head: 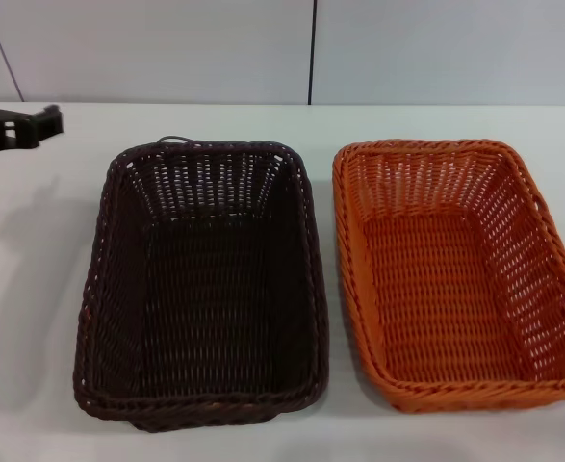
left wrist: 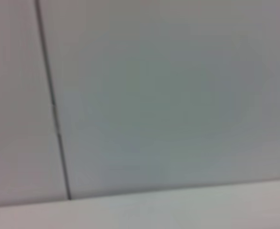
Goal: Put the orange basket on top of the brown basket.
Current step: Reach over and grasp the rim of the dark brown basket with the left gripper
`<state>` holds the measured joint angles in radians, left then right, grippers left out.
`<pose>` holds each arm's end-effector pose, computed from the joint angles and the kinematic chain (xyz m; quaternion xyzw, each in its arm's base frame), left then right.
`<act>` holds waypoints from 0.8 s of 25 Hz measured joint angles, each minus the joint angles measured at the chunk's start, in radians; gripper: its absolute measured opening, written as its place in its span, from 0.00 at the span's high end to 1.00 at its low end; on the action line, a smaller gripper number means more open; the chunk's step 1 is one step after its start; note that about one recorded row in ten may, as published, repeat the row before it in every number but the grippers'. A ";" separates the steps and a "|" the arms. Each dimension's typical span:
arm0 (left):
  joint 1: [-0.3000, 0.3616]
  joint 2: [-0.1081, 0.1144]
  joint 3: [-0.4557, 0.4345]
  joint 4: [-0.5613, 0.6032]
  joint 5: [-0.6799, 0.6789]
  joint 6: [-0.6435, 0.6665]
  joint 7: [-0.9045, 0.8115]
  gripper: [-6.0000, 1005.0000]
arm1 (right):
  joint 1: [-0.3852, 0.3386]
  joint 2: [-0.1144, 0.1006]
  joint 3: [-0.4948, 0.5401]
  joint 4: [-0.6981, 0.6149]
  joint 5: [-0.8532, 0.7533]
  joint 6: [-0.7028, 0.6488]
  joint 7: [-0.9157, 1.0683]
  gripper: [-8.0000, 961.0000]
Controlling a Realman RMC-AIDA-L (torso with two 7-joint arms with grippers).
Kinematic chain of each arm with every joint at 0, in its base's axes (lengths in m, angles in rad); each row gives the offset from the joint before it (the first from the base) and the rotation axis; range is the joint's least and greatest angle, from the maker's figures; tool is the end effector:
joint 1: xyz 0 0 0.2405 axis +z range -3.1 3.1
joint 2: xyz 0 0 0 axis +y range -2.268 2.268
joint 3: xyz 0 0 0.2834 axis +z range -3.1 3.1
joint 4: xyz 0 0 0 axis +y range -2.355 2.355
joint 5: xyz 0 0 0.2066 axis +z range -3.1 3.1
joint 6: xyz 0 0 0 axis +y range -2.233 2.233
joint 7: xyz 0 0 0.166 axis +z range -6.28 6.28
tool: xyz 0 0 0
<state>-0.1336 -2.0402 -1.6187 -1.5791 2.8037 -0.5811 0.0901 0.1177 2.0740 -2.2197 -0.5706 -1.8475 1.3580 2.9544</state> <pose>-0.2716 0.3867 0.0626 -0.7331 -0.3759 -0.0985 0.5582 0.3869 0.2754 0.0374 -0.4325 0.2873 0.3082 0.7971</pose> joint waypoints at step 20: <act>-0.122 -0.022 0.110 -0.232 0.052 -0.701 -0.097 0.20 | 0.038 0.000 0.009 0.044 0.002 -0.035 0.000 0.15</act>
<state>-0.2556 -2.0624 -1.5085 -1.8112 2.8560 -1.2817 -0.0065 0.1559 2.0739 -2.2104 -0.5263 -1.8452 1.3230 2.9544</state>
